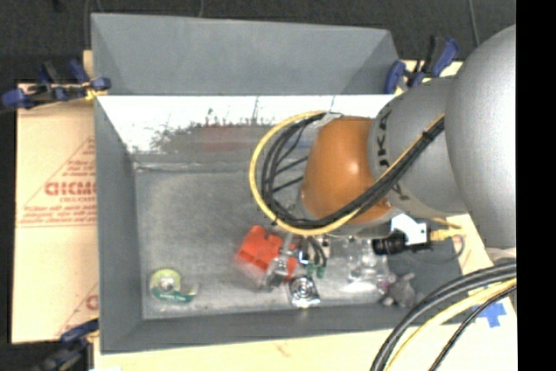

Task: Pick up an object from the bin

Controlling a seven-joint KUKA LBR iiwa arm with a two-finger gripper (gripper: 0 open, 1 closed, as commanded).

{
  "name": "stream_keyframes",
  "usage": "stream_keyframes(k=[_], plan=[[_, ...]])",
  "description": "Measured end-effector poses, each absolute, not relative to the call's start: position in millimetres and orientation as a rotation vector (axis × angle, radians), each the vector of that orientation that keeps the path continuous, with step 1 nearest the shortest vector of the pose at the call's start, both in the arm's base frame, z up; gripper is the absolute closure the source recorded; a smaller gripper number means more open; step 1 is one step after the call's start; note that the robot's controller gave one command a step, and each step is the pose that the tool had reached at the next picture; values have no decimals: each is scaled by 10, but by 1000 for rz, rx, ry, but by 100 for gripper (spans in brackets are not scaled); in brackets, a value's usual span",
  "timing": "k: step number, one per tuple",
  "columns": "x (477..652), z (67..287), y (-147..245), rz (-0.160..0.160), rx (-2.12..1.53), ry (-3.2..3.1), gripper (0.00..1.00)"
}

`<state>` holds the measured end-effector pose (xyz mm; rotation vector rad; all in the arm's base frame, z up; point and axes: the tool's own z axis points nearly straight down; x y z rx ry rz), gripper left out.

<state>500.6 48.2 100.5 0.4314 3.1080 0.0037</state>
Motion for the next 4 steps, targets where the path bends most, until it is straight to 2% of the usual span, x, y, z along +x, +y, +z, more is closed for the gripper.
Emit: stream_keyframes(k=[1,2,3,4], plan=[[4872,1002,187,-1,670,3069,0],[4923,765,602,-6,849,3019,0],[4936,783,583,-1,849,3020,0],[4955,807,586,2,847,3016,100]])
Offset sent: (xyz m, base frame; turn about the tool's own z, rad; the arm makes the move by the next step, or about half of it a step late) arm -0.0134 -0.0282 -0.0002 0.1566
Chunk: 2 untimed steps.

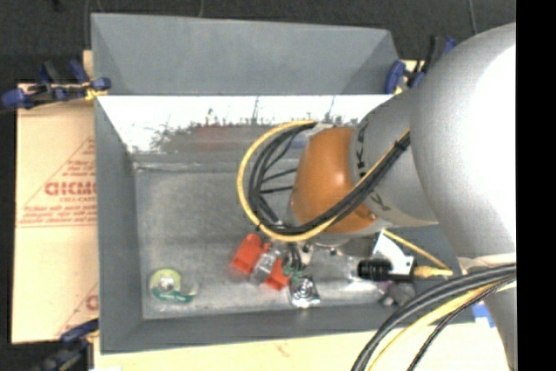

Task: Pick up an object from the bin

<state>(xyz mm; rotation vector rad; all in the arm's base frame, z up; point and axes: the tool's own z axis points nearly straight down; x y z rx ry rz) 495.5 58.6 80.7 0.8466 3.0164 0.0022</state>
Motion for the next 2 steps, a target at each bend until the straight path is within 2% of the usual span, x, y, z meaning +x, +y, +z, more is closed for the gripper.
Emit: stream_keyframes(k=[2], plan=[[4972,906,577,2,841,3021,100]])
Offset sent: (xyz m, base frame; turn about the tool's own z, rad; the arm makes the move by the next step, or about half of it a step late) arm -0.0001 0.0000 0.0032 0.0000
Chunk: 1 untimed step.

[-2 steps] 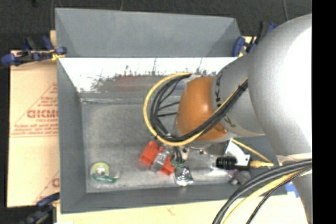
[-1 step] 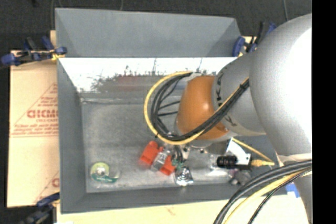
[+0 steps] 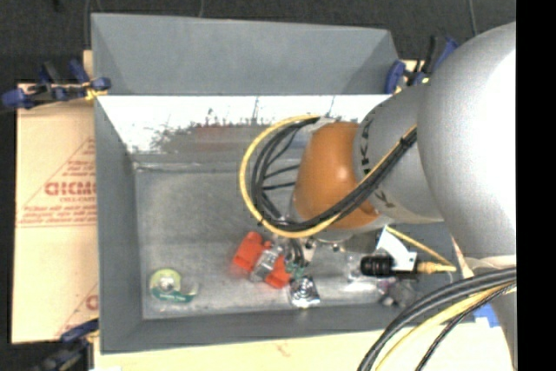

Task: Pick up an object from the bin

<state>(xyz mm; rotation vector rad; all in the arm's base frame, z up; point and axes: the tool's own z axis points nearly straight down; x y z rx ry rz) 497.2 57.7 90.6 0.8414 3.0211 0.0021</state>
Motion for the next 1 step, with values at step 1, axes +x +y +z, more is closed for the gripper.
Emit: stream_keyframes(k=[1], plan=[[4989,1476,568,4,834,3023,100]])
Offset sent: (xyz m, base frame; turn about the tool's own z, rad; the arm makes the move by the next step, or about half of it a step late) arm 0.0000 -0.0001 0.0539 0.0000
